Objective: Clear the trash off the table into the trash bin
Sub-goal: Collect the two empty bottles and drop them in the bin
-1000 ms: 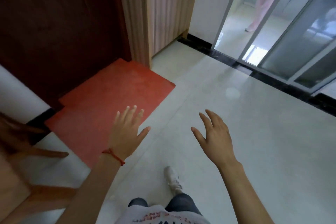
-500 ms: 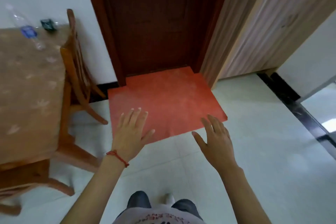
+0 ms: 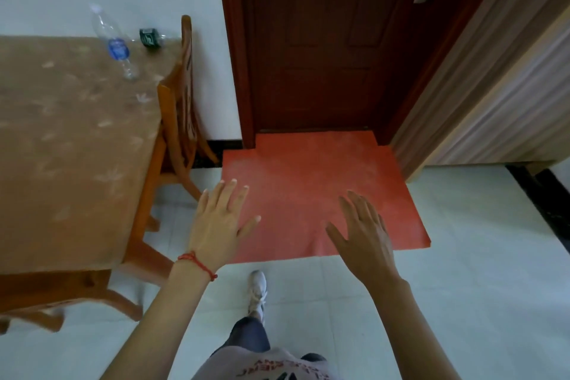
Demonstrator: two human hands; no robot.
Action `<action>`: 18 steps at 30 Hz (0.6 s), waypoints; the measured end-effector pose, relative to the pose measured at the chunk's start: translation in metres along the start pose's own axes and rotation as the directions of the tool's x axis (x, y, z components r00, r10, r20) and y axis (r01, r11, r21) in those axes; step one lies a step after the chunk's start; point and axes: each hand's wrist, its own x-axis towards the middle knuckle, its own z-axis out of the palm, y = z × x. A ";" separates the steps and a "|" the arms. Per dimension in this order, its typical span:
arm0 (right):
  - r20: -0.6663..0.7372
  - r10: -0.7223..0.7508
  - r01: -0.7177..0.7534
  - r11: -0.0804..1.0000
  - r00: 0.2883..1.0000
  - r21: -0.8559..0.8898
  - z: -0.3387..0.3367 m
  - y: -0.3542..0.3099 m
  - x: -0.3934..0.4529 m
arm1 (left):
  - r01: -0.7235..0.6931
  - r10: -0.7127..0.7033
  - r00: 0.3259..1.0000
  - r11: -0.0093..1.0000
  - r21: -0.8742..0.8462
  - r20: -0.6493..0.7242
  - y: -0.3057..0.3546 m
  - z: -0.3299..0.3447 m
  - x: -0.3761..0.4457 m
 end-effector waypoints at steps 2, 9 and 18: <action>0.005 0.007 -0.007 1.000 1.000 0.000 0.008 -0.002 0.030 | 0.005 -0.005 1.000 1.000 -0.006 -0.015 -0.010 -0.002 0.030; 0.012 0.046 -0.046 0.999 0.999 -0.003 0.024 -0.021 0.148 | 0.006 -0.006 0.998 1.000 0.003 -0.057 -0.053 -0.021 0.141; 0.047 0.038 -0.041 0.998 0.998 0.051 0.036 -0.039 0.273 | 0.038 -0.036 0.997 0.999 0.033 -0.069 -0.097 -0.047 0.251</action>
